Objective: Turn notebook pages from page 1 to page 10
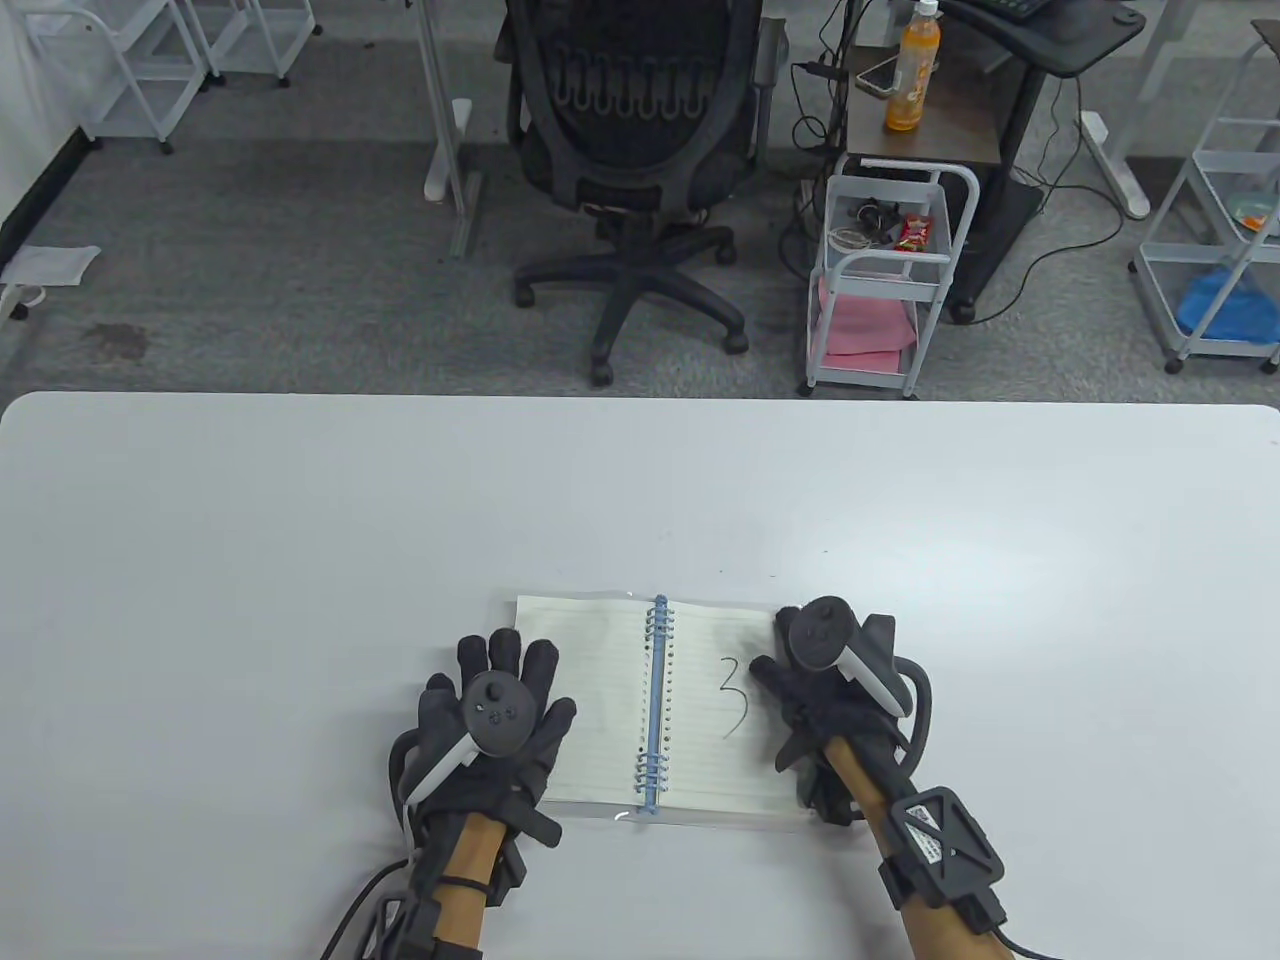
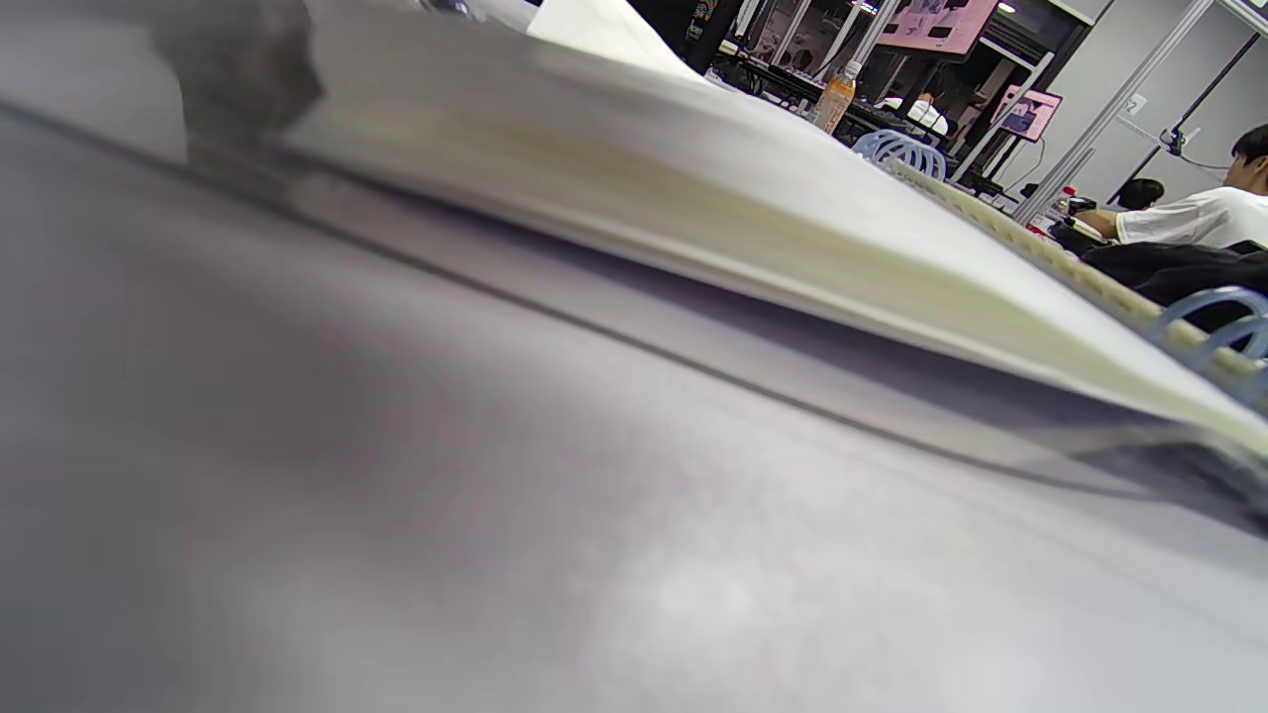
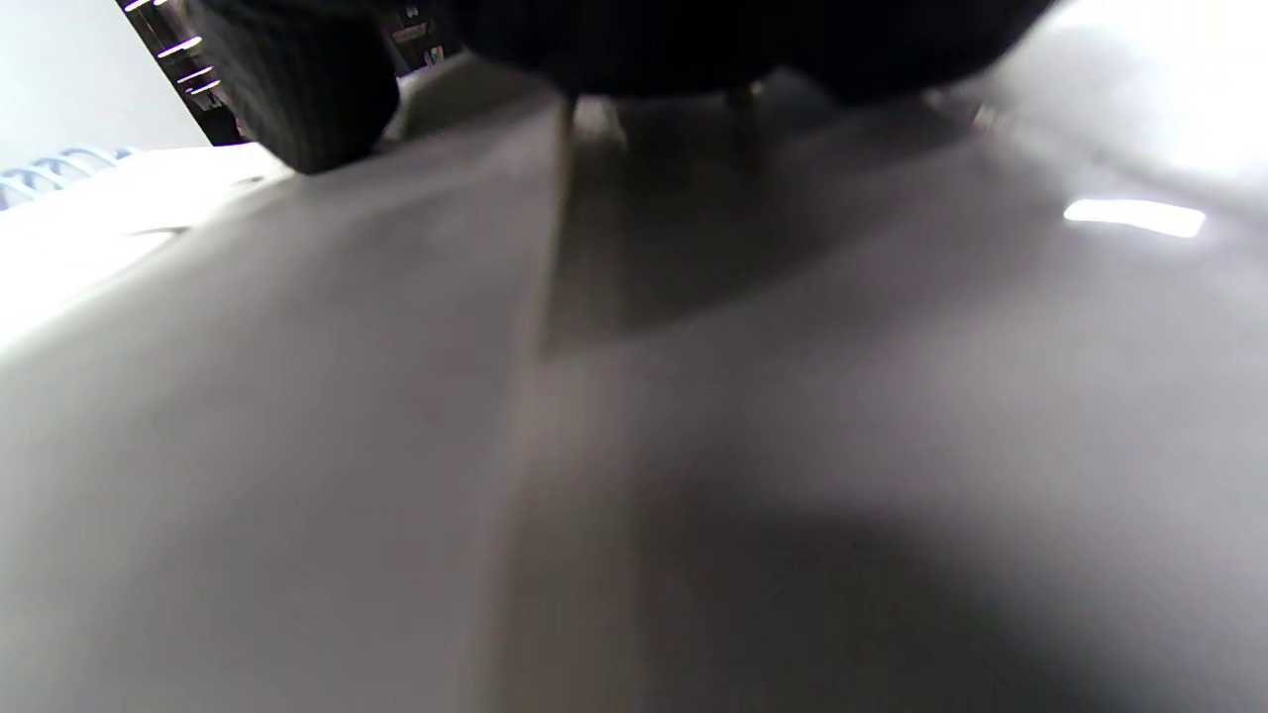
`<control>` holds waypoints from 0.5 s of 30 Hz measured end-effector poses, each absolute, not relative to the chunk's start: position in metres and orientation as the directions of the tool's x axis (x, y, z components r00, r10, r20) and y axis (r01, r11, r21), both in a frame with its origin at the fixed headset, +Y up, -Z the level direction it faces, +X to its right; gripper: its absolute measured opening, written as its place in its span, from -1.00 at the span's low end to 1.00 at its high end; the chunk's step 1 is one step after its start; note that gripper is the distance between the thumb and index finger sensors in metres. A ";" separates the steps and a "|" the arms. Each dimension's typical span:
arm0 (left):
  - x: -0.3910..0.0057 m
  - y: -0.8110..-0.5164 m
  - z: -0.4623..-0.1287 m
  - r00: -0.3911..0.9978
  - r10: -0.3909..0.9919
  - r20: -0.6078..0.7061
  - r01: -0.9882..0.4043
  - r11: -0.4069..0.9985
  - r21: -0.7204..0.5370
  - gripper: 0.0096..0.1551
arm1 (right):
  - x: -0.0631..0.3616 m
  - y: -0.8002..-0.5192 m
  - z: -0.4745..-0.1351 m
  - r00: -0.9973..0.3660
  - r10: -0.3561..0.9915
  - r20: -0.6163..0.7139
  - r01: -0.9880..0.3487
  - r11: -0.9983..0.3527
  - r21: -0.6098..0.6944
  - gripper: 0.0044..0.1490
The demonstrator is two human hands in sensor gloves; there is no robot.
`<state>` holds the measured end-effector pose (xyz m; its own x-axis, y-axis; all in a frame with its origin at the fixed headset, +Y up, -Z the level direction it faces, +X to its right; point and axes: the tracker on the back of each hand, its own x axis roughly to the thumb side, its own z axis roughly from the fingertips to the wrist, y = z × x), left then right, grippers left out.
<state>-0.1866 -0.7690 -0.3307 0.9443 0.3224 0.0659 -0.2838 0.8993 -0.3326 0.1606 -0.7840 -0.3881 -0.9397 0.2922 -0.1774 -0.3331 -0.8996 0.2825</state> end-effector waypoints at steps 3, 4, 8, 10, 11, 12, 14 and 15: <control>-0.191 -0.767 -0.331 0.937 0.344 0.055 -0.309 0.893 -0.328 -0.18 | 0.160 -0.783 -0.386 -0.939 0.306 -0.157 -0.339 -0.901 0.270 -0.23; -0.193 -0.767 -0.330 0.933 0.356 0.051 -0.322 0.890 -0.322 -0.18 | 0.160 -0.782 -0.386 -0.937 0.312 -0.157 -0.345 -0.901 0.263 -0.24; -0.197 -0.765 -0.330 0.929 0.369 0.042 -0.338 0.888 -0.311 -0.18 | 0.160 -0.776 -0.382 -0.911 0.392 -0.129 -0.411 -0.888 0.207 -0.30; -0.198 -0.766 -0.330 0.925 0.377 0.036 -0.348 0.884 -0.313 -0.18 | 0.160 -0.771 -0.380 -0.880 0.457 -0.125 -0.474 -0.851 0.224 -0.33; -0.199 -0.766 -0.330 0.924 0.381 0.034 -0.352 0.882 -0.314 -0.18 | 0.161 -0.767 -0.378 -0.852 0.509 -0.124 -0.523 -0.818 0.238 -0.34; -0.199 -0.766 -0.330 0.924 0.382 0.034 -0.353 0.881 -0.314 -0.18 | 0.161 -0.765 -0.377 -0.825 0.552 -0.121 -0.564 -0.790 0.240 -0.34; -0.199 -0.765 -0.330 0.924 0.382 0.031 -0.353 0.881 -0.315 -0.18 | 0.162 -0.760 -0.375 -0.745 0.658 -0.113 -0.660 -0.702 0.269 -0.33; -0.199 -0.765 -0.330 0.923 0.384 0.031 -0.356 0.880 -0.313 -0.18 | 0.161 -0.758 -0.374 -0.697 0.707 -0.117 -0.705 -0.646 0.293 -0.31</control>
